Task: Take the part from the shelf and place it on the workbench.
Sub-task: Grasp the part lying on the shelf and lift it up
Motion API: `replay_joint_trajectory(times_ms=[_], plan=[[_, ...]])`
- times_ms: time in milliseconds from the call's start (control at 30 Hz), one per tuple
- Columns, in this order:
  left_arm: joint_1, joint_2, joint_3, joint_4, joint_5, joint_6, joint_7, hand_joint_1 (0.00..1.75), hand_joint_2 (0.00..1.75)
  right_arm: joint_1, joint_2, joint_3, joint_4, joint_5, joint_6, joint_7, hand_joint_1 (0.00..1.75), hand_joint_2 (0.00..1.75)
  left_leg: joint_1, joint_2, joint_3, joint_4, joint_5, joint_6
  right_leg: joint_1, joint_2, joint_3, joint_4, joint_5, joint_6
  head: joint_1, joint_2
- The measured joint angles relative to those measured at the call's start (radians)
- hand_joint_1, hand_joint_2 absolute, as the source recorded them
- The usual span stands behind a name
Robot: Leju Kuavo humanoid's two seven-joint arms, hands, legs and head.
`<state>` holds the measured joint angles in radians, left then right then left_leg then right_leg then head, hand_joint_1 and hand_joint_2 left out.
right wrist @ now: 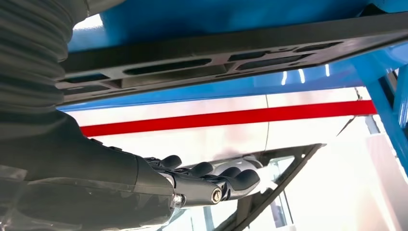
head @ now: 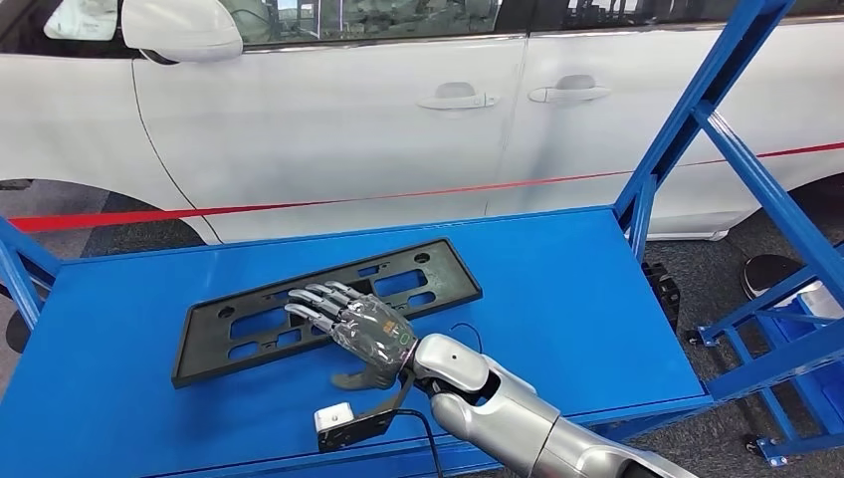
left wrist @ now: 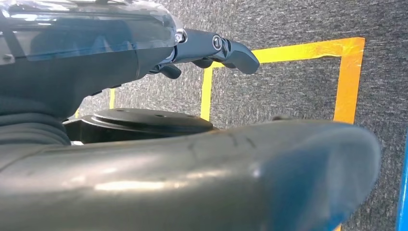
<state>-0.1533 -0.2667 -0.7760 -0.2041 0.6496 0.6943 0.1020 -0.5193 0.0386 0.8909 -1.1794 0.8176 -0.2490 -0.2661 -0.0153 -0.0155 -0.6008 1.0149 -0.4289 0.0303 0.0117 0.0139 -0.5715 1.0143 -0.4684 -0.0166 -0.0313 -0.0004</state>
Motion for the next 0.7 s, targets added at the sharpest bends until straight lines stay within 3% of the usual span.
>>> replay_joint_trajectory(times_ms=[400, 700], plan=[[-0.003, 0.001, -0.045, -0.002, 0.029, 0.000, -0.004, 0.00, 0.00, 0.048, 0.000, -0.051, 0.053, -0.055, 0.010, 0.015, 0.00, 1.75, 0.000, 0.000, 0.000, 0.000, 0.000, 0.000, 0.000, 0.000, 0.000, 0.000, 0.000, 0.000, 0.000, 0.000], [-0.006, 0.002, -0.089, -0.003, 0.035, -0.020, -0.006, 0.00, 0.00, 0.023, 0.111, -0.065, 0.234, -0.077, 0.008, 0.014, 0.00, 1.75, 0.000, 0.000, 0.000, 0.000, 0.000, 0.000, 0.000, 0.000, 0.000, 0.000, 0.000, 0.000, 0.000, 0.000]])
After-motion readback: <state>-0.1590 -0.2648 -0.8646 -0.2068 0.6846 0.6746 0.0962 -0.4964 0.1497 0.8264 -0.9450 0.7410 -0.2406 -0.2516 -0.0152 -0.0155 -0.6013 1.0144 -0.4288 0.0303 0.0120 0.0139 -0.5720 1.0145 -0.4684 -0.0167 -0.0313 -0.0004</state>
